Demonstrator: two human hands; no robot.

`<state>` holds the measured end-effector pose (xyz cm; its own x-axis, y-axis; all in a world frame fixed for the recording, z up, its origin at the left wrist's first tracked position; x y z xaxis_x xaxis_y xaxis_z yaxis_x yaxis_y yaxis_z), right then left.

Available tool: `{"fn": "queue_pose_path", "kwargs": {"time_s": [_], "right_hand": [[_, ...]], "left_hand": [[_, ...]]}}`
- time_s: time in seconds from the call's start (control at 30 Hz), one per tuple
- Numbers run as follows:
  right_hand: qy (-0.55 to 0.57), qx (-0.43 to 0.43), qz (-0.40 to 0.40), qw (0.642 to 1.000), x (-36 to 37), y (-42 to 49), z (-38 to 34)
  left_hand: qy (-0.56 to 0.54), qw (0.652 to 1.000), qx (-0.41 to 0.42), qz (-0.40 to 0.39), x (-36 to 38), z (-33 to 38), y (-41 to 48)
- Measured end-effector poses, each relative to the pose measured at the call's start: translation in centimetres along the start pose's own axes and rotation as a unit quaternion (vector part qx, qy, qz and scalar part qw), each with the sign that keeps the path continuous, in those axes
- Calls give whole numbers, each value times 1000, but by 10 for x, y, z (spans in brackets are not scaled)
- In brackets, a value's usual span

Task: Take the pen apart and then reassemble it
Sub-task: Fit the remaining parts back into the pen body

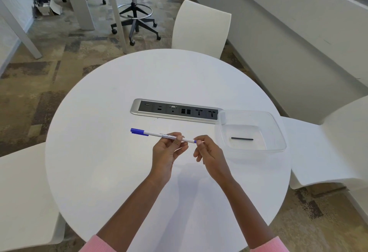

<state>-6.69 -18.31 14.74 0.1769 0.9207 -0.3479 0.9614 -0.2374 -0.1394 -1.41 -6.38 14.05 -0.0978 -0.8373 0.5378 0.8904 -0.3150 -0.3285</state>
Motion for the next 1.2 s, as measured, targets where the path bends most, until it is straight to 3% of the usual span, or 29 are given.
{"fn": "queue_pose_path", "kwargs": {"time_s": [0.27,0.63,1.0,1.2], "right_hand": [[-137,-90,35,986,-3,1,-4],[-16,6,-2,1000,-6,4,-3],[-126,-74,19,989,-11,1,-2],[-117,-46,-19,992,-10,3,-5]], "left_hand": [[16,1000,7,11,-2,4,-2],[21,1000,11,9,2,6,-3],[25,1000,6,14,0,5,-3],[30,1000,6,7,-2,5,-3]]}}
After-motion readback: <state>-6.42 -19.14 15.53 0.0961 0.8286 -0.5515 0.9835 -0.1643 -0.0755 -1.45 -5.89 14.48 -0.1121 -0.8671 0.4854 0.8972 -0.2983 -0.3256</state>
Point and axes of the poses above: each hand's wrist, its own y-axis towards the middle knuckle, its own x-axis out of the palm, z = x × y, the point moved 2 cm from there along y, towards the middle knuckle, and after that the axes turned 4 degrees about -z, right-handed, at the moved point
